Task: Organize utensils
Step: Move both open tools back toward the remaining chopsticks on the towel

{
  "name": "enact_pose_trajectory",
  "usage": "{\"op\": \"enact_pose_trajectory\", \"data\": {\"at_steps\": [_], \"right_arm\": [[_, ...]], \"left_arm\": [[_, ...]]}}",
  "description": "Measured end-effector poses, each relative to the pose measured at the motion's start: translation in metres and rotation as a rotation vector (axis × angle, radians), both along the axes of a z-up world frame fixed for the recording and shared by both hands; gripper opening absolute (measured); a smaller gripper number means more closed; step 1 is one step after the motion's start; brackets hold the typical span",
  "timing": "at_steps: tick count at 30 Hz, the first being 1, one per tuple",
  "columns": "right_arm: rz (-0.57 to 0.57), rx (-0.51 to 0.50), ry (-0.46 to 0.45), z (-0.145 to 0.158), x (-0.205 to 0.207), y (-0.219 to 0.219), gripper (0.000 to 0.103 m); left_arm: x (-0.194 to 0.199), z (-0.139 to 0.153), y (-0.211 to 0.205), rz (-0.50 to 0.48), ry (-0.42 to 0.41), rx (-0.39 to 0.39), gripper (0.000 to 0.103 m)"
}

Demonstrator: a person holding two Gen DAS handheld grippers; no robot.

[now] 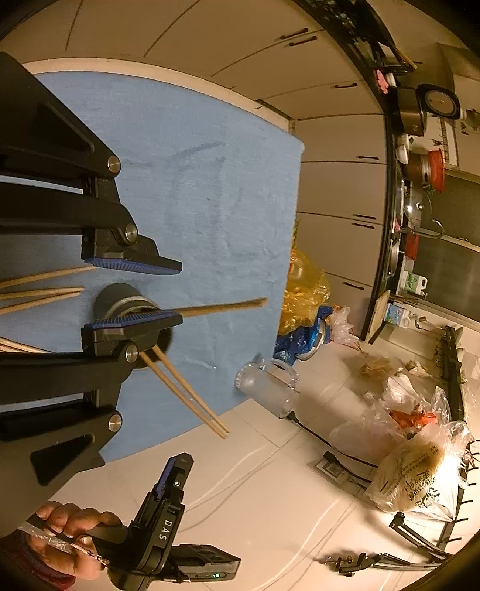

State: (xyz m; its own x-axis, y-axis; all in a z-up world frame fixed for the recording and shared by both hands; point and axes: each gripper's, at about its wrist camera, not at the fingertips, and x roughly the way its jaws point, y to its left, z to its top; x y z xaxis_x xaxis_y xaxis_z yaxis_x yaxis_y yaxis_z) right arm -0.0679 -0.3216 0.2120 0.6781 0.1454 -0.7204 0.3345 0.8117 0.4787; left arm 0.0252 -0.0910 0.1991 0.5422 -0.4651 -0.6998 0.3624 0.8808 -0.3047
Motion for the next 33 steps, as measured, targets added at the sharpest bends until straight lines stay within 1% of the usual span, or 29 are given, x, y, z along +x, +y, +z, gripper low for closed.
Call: {"op": "enact_pose_trajectory", "data": {"at_steps": [4, 13, 15, 19, 21, 25, 33], "right_arm": [[-0.004, 0.010, 0.049, -0.019, -0.015, 0.000, 0.032], [-0.024, 0.046, 0.203, -0.078, -0.044, 0.002, 0.033], [-0.036, 0.065, 0.235, -0.089, -0.048, 0.003, 0.033], [-0.060, 0.110, 0.321, -0.120, -0.059, 0.004, 0.033], [-0.055, 0.131, 0.345, -0.129, -0.062, 0.006, 0.032], [-0.053, 0.154, 0.376, -0.141, -0.061, 0.009, 0.032], [-0.052, 0.172, 0.397, -0.149, -0.049, 0.007, 0.032]], "left_arm": [[-0.010, -0.016, 0.007, 0.001, 0.038, 0.000, 0.019], [-0.037, -0.069, 0.018, -0.004, 0.163, 0.021, 0.019], [-0.044, -0.083, 0.017, -0.009, 0.189, 0.037, 0.019], [-0.055, -0.109, 0.016, -0.022, 0.251, 0.061, 0.019], [-0.060, -0.123, 0.015, -0.031, 0.281, 0.077, 0.019], [-0.066, -0.141, 0.010, -0.051, 0.327, 0.103, 0.019], [-0.060, -0.158, -0.006, -0.075, 0.371, 0.131, 0.019]]}}
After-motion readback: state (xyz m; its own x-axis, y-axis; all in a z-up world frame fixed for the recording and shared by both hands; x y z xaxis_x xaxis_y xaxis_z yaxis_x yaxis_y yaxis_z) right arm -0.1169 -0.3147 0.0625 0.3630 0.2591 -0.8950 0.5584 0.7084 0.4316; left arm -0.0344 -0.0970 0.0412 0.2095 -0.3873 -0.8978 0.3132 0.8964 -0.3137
